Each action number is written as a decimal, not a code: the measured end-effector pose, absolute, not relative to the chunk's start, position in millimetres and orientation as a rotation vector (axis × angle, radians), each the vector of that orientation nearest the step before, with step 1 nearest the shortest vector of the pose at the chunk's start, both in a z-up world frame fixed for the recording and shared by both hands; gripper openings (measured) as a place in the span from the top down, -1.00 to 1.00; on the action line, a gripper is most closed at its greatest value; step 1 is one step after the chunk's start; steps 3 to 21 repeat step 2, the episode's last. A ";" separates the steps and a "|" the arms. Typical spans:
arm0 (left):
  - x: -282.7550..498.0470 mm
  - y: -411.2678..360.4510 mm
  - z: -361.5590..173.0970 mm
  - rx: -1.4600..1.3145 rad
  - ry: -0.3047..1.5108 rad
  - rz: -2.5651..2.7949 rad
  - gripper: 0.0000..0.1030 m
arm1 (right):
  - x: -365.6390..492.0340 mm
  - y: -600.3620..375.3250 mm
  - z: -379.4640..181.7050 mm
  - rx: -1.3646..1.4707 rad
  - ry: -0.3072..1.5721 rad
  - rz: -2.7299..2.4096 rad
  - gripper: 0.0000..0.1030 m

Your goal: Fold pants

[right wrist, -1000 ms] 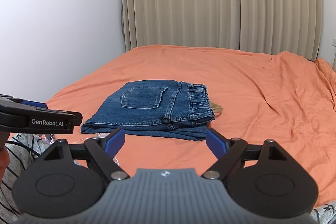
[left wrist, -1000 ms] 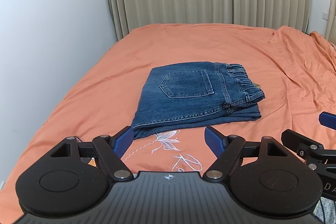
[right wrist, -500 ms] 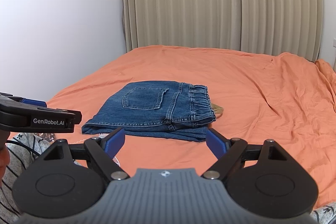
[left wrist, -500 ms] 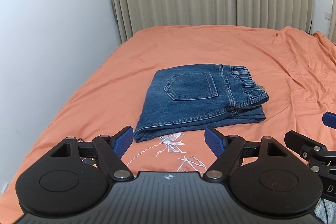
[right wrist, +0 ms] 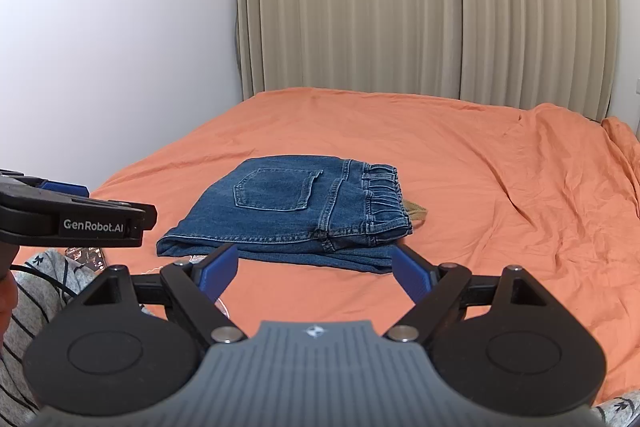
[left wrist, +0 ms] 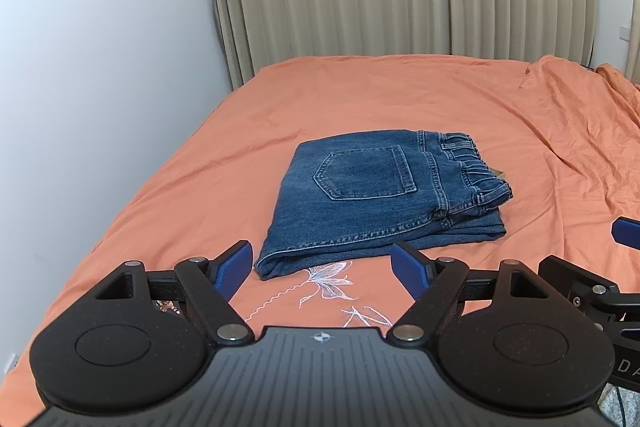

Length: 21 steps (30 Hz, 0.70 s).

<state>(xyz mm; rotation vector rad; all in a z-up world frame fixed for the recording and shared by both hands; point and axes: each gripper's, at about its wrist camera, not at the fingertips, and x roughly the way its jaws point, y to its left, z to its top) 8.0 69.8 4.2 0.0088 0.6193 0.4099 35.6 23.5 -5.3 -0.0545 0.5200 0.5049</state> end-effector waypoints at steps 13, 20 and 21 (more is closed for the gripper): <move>8.4 70.3 4.7 0.009 0.617 0.411 -0.82 | 36.0 23.4 -5.2 -0.054 0.521 0.507 -0.57; 8.4 70.3 4.7 0.009 0.617 0.411 -0.82 | 36.0 23.4 -5.2 -0.054 0.521 0.507 -0.57; 8.4 70.3 4.7 0.009 0.617 0.411 -0.82 | 36.0 23.4 -5.2 -0.054 0.521 0.507 -0.57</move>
